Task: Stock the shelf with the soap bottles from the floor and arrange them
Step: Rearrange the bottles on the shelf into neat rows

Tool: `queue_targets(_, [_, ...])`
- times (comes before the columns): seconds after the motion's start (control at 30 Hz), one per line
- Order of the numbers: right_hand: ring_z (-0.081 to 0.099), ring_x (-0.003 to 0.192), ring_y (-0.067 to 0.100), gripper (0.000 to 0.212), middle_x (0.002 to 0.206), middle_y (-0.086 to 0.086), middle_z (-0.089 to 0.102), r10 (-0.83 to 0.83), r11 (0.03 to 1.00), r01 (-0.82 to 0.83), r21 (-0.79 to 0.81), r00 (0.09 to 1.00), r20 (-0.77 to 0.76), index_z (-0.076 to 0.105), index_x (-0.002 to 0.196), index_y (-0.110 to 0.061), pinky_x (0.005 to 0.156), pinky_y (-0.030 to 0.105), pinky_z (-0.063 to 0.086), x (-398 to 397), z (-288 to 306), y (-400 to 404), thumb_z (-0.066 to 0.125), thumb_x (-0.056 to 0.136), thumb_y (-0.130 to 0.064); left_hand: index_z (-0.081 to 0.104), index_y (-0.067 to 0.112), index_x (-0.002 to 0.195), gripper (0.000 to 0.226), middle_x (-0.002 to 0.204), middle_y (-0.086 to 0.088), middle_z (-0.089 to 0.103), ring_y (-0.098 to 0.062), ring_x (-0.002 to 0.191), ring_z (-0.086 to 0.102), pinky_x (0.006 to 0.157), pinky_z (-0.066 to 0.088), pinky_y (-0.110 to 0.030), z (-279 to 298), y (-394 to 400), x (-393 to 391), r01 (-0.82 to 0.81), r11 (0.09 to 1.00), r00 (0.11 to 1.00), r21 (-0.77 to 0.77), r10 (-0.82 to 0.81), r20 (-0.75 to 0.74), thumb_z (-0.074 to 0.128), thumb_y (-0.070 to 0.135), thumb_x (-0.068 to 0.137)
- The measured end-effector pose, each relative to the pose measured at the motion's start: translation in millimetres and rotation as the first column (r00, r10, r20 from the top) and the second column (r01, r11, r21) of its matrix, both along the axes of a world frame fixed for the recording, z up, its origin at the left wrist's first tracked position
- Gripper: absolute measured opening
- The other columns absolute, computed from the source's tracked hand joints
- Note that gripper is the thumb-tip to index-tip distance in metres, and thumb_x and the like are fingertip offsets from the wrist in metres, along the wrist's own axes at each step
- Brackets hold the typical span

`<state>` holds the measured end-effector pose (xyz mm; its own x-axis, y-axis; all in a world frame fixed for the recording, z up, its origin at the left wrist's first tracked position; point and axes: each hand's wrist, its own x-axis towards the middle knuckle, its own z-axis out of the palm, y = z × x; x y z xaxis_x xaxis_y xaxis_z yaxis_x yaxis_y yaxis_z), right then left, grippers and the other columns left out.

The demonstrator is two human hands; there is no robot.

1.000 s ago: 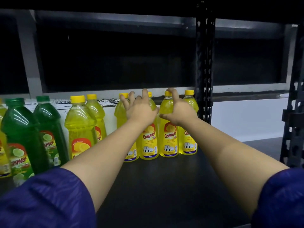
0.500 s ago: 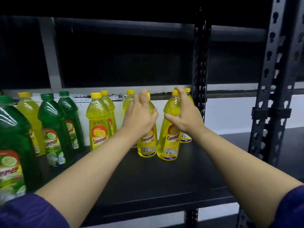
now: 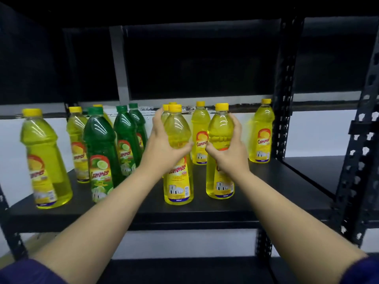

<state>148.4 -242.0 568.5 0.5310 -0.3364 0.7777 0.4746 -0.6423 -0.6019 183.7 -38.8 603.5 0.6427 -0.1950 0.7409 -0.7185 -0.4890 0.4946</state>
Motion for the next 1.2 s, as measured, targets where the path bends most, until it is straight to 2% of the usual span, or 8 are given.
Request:
queue_targets(0.17, [0.072, 0.087, 0.006, 0.098, 0.118, -0.01, 0.069, 0.036, 0.996, -0.039, 0.078, 0.999, 0.041, 0.02, 0.158, -0.044, 0.084, 0.037, 0.062, 3.7, -12.9, 7.1, 0.082, 0.084, -0.028, 0.034, 0.023, 0.141, 0.088, 0.12, 0.007, 0.062, -0.014, 0.107, 0.065, 0.077, 0.049, -0.016, -72.5, -4.6, 1.6, 0.035, 0.961, 0.934, -0.274, -0.129, -0.335, 0.09, 0.041, 0.075])
queue_targets(0.33, [0.071, 0.094, -0.002, 0.098, 0.117, -0.023, 0.064, 0.072, 0.993, -0.076, 0.085, 0.996, 0.055, 0.018, 0.161, -0.038, 0.079, 0.011, 0.054, 7.5, -15.9, 4.9, 0.081, 0.088, -0.022, 0.051, 0.022, 0.12, 0.062, 0.098, 0.009, 0.068, -0.003, 0.087, 0.067, 0.07, 0.05, -0.018, -78.3, 3.0, 14.7, 0.012, 0.941, 0.942, -0.339, -0.125, -0.312, 0.091, 0.032, 0.073])
queue_targets(0.57, [0.068, 0.099, -0.006, 0.097, 0.123, -0.015, 0.064, 0.048, 0.996, -0.053, 0.077, 0.997, 0.061, 0.018, 0.162, -0.037, 0.081, 0.007, 0.051, 11.2, -16.7, 3.8, 0.08, 0.088, -0.026, 0.052, 0.027, 0.12, 0.067, 0.102, 0.009, 0.068, -0.009, 0.091, 0.07, 0.078, 0.06, -0.031, -86.3, 16.2, 22.9, -0.011, 0.911, 0.959, -0.412, -0.107, -0.261, 0.09, 0.04, 0.066])
queue_targets(0.73, [0.068, 0.103, -0.003, 0.099, 0.128, -0.012, 0.064, 0.067, 0.996, -0.069, 0.063, 0.997, 0.034, 0.014, 0.163, -0.036, 0.083, 0.004, 0.05, 6.5, -15.1, 3.0, 0.08, 0.089, -0.026, 0.043, 0.023, 0.133, 0.078, 0.119, 0.004, 0.059, -0.017, 0.108, 0.063, 0.09, 0.056, -0.037, -87.5, 17.2, 8.4, -0.13, 0.943, 0.954, -0.305, 0.035, -0.298, 0.087, 0.048, 0.074])
queue_targets(0.87, [0.066, 0.109, -0.002, 0.102, 0.129, -0.02, 0.057, 0.067, 0.997, -0.067, 0.044, 0.998, 0.008, 0.011, 0.164, -0.032, 0.09, 0.01, 0.051, -1.0, -14.4, -1.9, 0.08, 0.089, -0.026, 0.044, 0.01, 0.134, 0.069, 0.127, -0.006, 0.047, -0.026, 0.115, 0.052, 0.094, 0.05, -0.045, -107.4, 16.3, -37.0, -0.265, 0.926, 0.947, -0.271, 0.302, 0.108, 0.074, 0.044, 0.082])
queue_targets(1.0, [0.058, 0.1, -0.022, 0.101, 0.121, -0.04, 0.045, 0.038, 0.999, -0.038, 0.028, 0.999, 0.0, 0.012, 0.164, -0.028, 0.085, 0.003, 0.048, -8.6, -14.1, -11.3, 0.08, 0.09, -0.023, 0.058, 0.011, 0.125, 0.036, 0.115, 0.005, 0.051, -0.014, 0.104, 0.053, 0.087, 0.052, -0.035, -102.7, -4.6, -62.1, 0.059, 0.993, 0.966, -0.103, -0.031, 0.256, 0.068, 0.018, 0.091])
queue_targets(1.1, [0.056, 0.102, -0.023, 0.101, 0.122, -0.038, 0.042, -0.018, 1.0, 0.018, 0.012, 1.0, -0.001, 0.012, 0.165, -0.023, 0.086, 0.005, 0.049, -15.1, -14.7, -19.1, 0.08, 0.09, -0.021, 0.056, 0.014, 0.129, 0.036, 0.119, 0.005, 0.051, -0.01, 0.103, 0.053, 0.086, 0.05, -0.027, -89.5, -28.4, -57.9, 0.138, 0.989, 0.98, -0.046, -0.129, 0.152, 0.063, 0.018, 0.095])
queue_targets(1.2, [0.061, 0.12, 0.011, 0.104, 0.149, -0.012, 0.045, -0.077, 0.997, 0.077, 0.007, 0.997, 0.03, 0.008, 0.163, -0.036, 0.099, 0.039, 0.056, -20.6, -15.4, -30.2, 0.078, 0.087, -0.032, 0.05, 0.014, 0.137, 0.045, 0.13, 0.0, 0.052, -0.018, 0.11, 0.056, 0.092, 0.052, -0.032, -79.7, -59.0, -35.9, 0.111, 0.985, 0.994, -0.132, -0.112, 0.0, 0.064, 0.019, 0.095])
